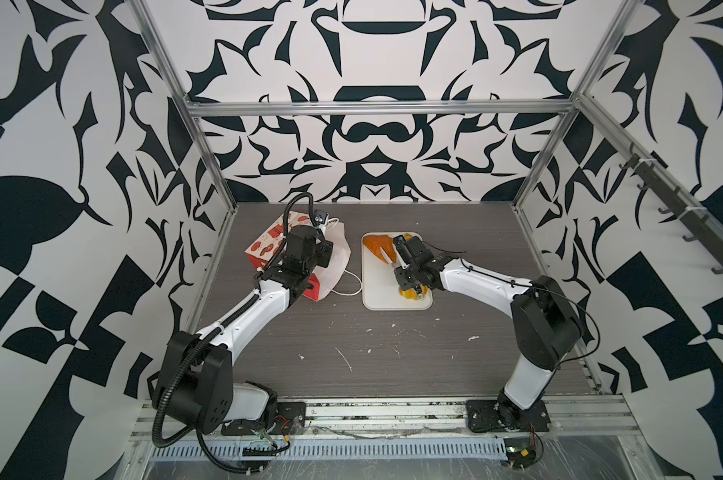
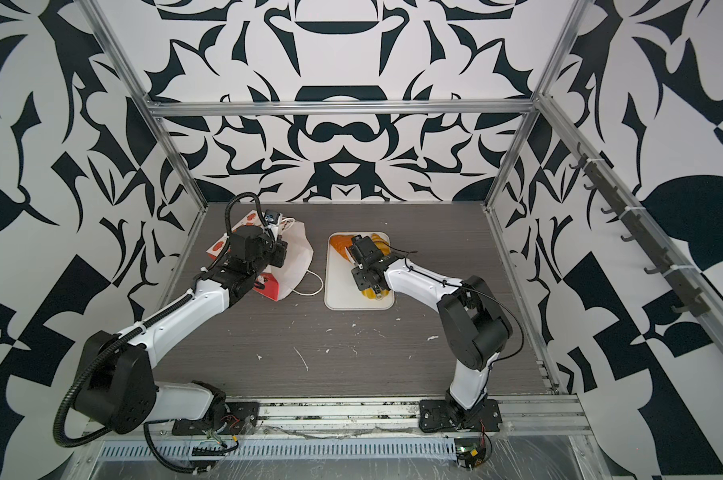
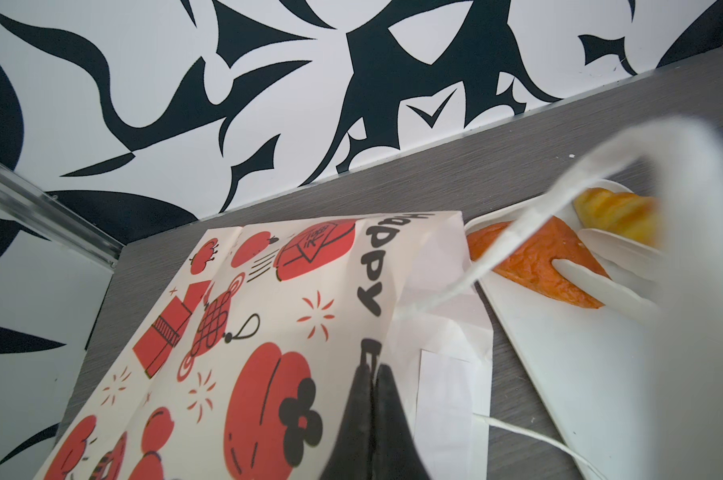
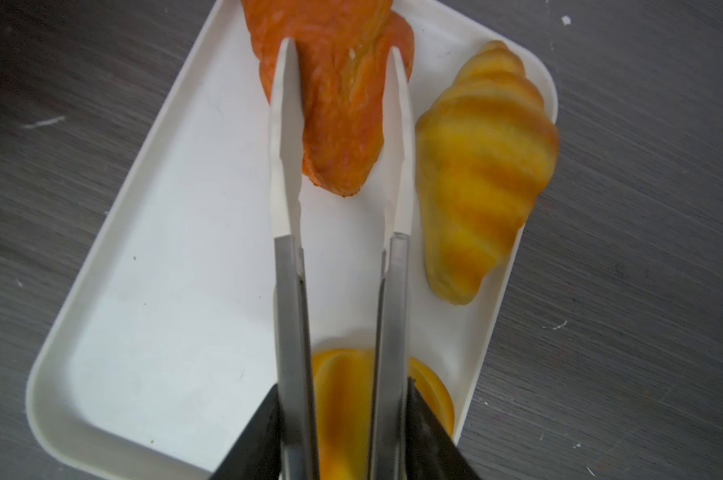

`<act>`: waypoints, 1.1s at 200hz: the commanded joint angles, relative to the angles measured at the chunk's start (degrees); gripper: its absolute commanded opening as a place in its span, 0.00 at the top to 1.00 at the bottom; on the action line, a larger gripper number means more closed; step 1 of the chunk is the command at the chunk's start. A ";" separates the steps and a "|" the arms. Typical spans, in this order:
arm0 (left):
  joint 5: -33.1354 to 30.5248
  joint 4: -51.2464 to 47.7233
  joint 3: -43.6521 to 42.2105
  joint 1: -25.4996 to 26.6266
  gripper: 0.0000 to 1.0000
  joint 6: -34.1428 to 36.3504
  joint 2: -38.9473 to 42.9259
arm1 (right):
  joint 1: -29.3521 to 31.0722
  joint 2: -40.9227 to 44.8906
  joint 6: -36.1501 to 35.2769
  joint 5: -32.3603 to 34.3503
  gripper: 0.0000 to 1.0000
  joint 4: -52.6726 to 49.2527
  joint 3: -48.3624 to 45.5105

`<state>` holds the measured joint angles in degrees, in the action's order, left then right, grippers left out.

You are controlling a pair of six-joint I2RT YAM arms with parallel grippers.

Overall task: Take the fake bread out of the paper bag
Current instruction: 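Lower the orange bread onto the tray and open the tongs, then move the open tongs back into the bag mouth with the right gripper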

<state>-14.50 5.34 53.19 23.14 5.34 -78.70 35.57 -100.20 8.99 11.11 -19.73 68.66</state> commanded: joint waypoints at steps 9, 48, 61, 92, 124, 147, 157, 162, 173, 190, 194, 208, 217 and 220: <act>0.73 1.51 -0.45 -0.41 1.00 -1.04 0.46 | -0.72 6.51 2.44 -3.28 0.52 7.38 -2.85; 1.50 1.51 -0.36 -0.44 1.00 -0.95 0.50 | -0.77 13.77 2.87 -6.59 0.51 10.74 -7.35; 1.88 1.39 -0.20 -0.48 1.00 -0.80 0.69 | -0.77 16.73 2.78 -8.76 0.51 10.94 -8.72; 3.91 1.29 -0.44 -0.49 1.00 0.68 1.00 | 2.34 22.74 2.55 -13.32 0.52 9.28 -10.82; 8.05 1.29 -1.07 -0.44 1.00 4.22 1.06 | 9.93 23.95 1.76 -14.72 0.54 8.58 -11.05; 10.75 1.16 -0.74 -0.46 1.00 7.65 0.51 | 13.23 20.96 3.53 -17.09 0.55 11.93 -11.50; 11.36 1.16 -0.46 -0.53 1.00 9.29 0.14 | 13.90 19.18 4.31 -17.49 0.55 13.93 -11.95; 11.84 1.09 -0.35 -0.54 1.00 10.00 -0.13 | 14.15 18.23 4.73 -17.61 0.55 14.59 -11.89; 13.25 0.91 -0.12 -0.48 1.00 11.69 -0.31 | 14.57 16.44 5.33 -17.78 0.56 15.96 -11.55; 15.50 0.92 0.06 -0.51 1.00 13.46 -0.07 | 14.79 14.57 7.12 -17.62 0.56 18.59 -11.03; 15.98 0.97 0.07 -0.47 1.00 13.69 0.03 | 14.83 14.23 7.56 -17.55 0.56 19.22 -10.89; 16.94 0.17 0.50 -0.51 1.00 14.31 0.16 | 14.82 12.85 8.95 -16.71 0.56 20.37 -10.06; 17.32 -0.69 0.87 -0.50 1.00 14.59 0.30 | 14.79 11.80 9.22 -16.58 0.56 20.88 -9.09; 17.52 -0.95 0.99 -0.49 1.00 14.68 0.28 | 14.84 11.46 9.26 -16.80 0.56 20.99 -8.79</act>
<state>-0.80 4.97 52.86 22.83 17.45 -78.74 50.28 -88.90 15.55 -5.93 -5.61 56.86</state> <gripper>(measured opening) 0.048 0.441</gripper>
